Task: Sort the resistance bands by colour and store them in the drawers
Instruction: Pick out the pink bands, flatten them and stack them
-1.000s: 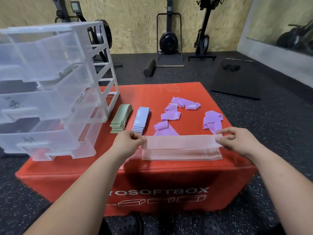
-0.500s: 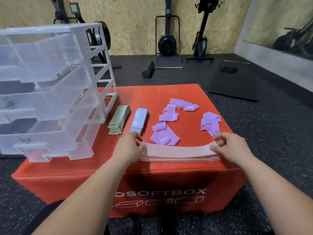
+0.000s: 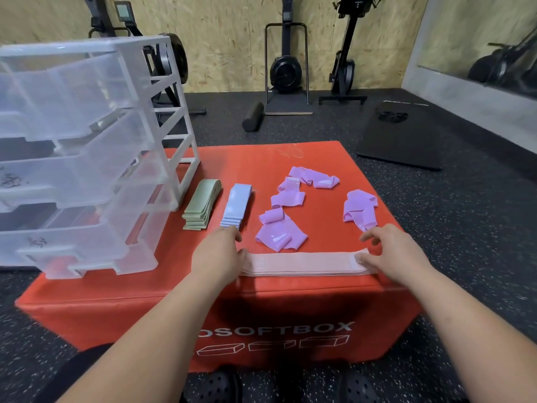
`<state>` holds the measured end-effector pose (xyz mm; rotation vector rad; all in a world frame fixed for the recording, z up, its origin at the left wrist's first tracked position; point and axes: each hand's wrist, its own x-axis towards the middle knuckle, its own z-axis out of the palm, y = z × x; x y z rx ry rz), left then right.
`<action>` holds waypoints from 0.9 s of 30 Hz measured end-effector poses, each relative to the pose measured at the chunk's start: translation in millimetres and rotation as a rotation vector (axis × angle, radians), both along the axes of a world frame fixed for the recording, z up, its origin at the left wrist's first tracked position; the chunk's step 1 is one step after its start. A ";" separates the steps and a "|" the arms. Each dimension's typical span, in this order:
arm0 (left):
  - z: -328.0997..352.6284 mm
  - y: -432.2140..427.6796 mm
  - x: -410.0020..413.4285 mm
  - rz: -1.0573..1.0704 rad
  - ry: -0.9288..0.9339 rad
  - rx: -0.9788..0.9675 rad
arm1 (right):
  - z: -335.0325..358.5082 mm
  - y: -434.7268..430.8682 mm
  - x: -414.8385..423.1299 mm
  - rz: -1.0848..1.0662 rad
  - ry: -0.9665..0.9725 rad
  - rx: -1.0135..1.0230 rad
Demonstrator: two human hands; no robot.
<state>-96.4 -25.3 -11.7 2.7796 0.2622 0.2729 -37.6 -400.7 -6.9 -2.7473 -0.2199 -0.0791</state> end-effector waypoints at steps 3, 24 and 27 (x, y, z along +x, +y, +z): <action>0.2 2.4 2.6 -0.189 -0.039 -0.012 | -1.4 -6.1 5.2 0.182 0.066 -0.064; -9.1 6.6 3.9 -0.453 0.108 0.033 | -9.8 -17.6 10.8 0.320 0.100 -0.142; -7.5 6.9 3.5 -0.450 0.118 0.033 | -10.2 -17.7 11.0 0.313 0.106 -0.144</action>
